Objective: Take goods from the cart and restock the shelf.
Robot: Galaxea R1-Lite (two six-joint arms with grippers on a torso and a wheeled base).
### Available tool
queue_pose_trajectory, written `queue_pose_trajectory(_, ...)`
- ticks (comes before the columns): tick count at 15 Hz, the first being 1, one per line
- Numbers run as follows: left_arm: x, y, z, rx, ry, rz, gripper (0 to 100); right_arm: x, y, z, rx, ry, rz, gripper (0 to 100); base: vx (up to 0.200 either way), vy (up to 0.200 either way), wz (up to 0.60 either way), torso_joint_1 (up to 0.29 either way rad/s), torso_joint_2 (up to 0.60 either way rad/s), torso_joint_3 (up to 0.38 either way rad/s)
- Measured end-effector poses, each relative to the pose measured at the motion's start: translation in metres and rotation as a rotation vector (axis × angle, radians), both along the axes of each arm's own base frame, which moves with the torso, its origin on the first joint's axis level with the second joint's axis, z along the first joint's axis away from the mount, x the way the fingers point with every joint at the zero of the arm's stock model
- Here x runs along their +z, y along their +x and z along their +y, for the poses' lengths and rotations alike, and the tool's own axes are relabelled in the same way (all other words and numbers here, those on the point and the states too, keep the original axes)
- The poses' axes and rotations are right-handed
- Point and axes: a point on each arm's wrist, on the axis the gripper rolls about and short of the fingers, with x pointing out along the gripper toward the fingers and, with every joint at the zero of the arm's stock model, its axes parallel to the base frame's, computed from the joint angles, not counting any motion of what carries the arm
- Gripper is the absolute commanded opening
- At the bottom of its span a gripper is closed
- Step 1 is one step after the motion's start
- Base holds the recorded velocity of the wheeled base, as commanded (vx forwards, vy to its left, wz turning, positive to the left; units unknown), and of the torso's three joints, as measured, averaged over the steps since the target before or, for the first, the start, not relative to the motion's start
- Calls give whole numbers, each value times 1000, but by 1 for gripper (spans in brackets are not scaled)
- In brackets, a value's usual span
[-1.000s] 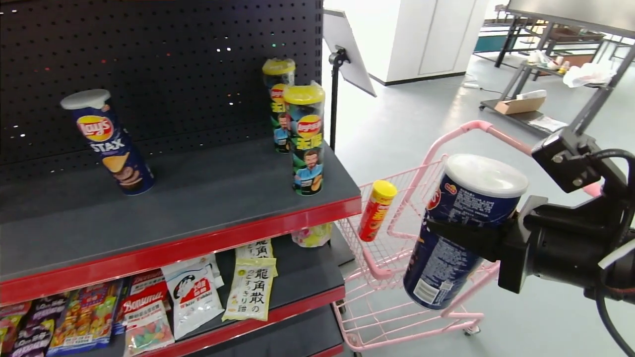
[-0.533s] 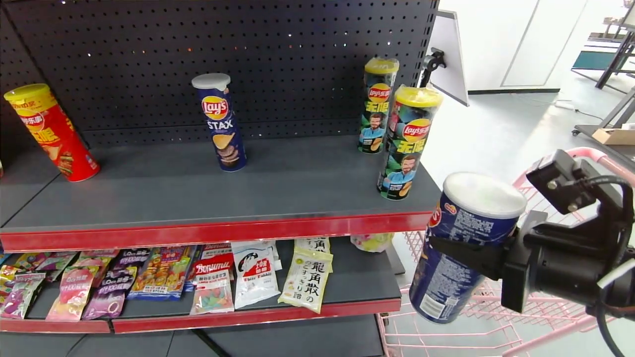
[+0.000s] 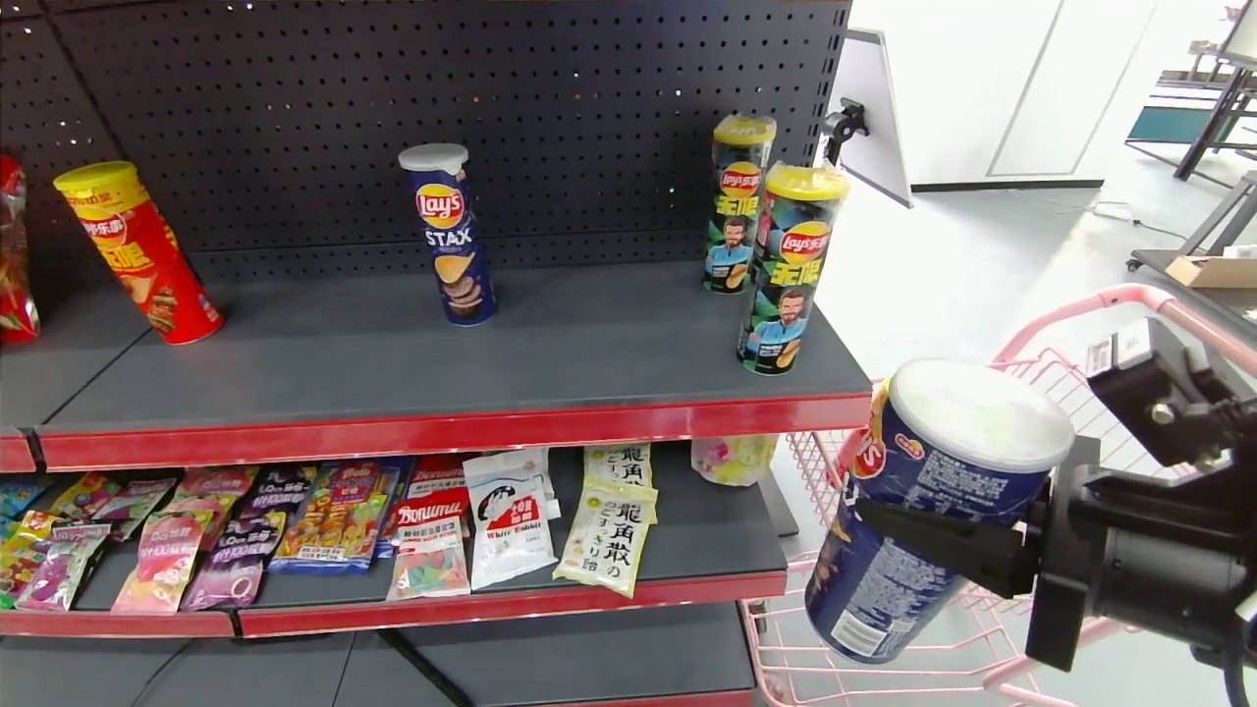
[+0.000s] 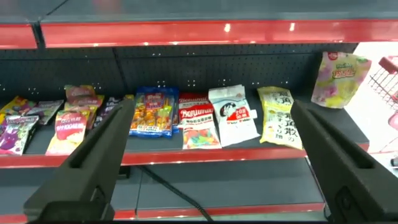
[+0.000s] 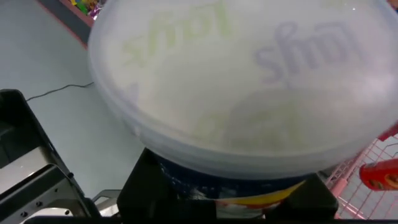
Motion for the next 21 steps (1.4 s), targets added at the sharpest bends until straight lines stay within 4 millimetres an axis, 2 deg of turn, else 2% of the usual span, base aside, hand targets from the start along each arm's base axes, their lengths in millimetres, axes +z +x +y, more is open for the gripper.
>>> queue_pose_trajectory(16, 0, 0, 0, 1, 4, 1, 100, 1, -2, 0, 80, 21, 7, 0, 0, 200, 0, 6, 5, 2)
queue_pose_trajectory(21, 0, 0, 0, 1, 4, 2, 100, 0, -3, 0, 82, 20, 9, 0, 0, 0, 0, 0, 0, 0)
